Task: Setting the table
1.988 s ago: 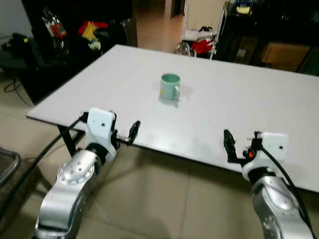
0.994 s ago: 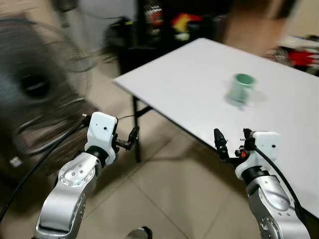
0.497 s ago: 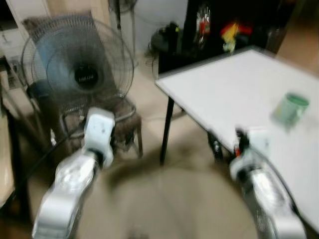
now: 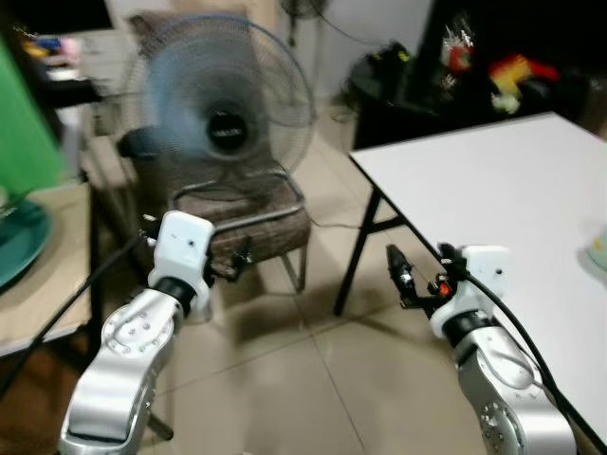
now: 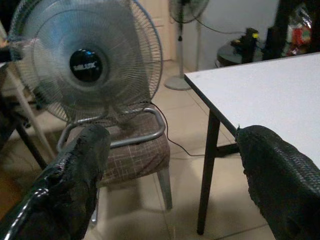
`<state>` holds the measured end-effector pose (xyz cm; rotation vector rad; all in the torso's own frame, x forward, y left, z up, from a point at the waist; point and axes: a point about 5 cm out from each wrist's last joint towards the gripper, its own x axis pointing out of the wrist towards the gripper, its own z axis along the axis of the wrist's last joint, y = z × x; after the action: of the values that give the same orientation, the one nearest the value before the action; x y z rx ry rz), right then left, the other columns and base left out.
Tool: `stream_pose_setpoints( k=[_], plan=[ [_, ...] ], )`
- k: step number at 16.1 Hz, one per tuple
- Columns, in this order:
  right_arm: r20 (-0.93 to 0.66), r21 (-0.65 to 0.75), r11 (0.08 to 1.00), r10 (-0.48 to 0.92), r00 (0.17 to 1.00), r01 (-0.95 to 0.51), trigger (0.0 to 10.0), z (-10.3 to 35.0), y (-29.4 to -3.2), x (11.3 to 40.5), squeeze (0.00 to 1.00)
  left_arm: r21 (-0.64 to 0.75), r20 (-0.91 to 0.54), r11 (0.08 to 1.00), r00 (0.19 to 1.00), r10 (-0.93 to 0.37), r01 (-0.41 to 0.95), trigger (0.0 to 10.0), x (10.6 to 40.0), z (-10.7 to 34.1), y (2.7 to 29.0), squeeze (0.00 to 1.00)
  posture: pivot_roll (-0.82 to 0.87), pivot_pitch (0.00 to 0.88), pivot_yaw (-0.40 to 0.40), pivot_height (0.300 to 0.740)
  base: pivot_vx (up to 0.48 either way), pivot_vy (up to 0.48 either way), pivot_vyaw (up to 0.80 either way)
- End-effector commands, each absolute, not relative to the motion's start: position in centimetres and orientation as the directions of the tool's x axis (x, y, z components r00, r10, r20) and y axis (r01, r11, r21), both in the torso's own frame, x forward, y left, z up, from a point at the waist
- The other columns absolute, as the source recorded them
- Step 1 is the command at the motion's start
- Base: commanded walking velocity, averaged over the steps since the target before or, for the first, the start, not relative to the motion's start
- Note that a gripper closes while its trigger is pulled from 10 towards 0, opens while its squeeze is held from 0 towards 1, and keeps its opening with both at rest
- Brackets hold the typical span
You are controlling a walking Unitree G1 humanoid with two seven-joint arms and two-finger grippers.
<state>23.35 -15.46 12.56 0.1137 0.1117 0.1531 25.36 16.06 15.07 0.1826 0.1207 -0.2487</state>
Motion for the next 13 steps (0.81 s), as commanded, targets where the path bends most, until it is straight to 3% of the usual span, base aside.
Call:
stream_pose_setpoints(
  k=[1, 13],
  plan=[
    [-0.09, 0.113, 0.983, 0.154, 0.984, -0.143, 10.0, 13.1, -15.6, 23.5, 0.12, 0.16, -0.131, 0.95, 0.96, -0.249, 0.268, 10.0, 25.3, 15.3, 15.5, 0.0, 0.05, 0.0, -0.017, 0.74, 0.0, 0.0, 0.8],
    [-0.107, 0.182, 0.971, 0.178, 0.978, -0.157, 10.0, 12.6, -15.3, 24.0, 0.12, 0.164, -0.086, 0.963, 0.976, -0.201, 0.213, 10.0, 26.0, 16.3, 16.1, 0.0, 0.08, 0.0, -0.024, 0.74, 0.0, 0.0, 0.8]
  ],
)
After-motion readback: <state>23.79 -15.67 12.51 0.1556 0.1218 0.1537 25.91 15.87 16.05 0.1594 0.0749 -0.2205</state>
